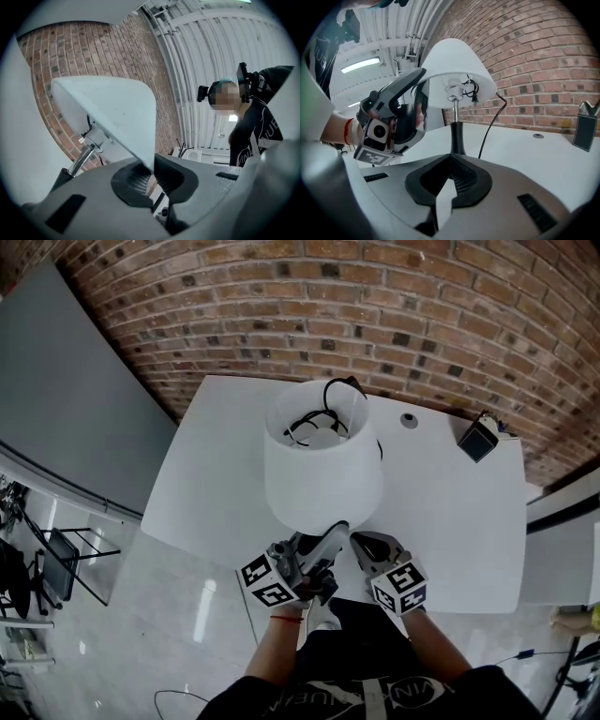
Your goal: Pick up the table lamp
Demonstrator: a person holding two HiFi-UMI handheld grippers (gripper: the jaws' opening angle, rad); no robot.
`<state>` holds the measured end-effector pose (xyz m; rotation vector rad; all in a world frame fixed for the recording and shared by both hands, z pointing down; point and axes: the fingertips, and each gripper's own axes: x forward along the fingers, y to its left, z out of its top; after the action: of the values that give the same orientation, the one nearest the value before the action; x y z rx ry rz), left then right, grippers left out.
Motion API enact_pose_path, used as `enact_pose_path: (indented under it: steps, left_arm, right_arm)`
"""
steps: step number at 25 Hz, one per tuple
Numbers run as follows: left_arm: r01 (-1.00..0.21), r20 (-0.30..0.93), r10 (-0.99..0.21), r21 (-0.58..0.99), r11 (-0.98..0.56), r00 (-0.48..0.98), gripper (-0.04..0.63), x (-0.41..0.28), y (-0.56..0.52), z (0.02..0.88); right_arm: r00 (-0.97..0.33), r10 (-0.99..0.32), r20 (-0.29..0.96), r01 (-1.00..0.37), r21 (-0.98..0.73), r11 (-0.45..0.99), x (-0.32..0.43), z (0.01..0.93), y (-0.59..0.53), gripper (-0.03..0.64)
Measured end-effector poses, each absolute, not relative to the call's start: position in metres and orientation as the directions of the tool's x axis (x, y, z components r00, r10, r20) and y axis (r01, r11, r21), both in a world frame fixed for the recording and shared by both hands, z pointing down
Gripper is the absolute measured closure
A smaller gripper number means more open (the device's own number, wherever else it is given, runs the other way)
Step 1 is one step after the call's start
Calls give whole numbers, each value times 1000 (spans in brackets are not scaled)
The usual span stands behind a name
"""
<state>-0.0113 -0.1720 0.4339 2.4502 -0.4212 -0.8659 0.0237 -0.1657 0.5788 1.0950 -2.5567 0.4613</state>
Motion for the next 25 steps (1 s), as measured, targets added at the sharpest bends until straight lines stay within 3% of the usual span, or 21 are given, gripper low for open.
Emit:
enact_pose_path:
  steps: [25]
  left_arm:
    - [-143,-487,-535,633,-761,691,583,-42,-253,414]
  right_arm:
    - [-710,-553,436,-676,-205,707,-13,573,-241,612]
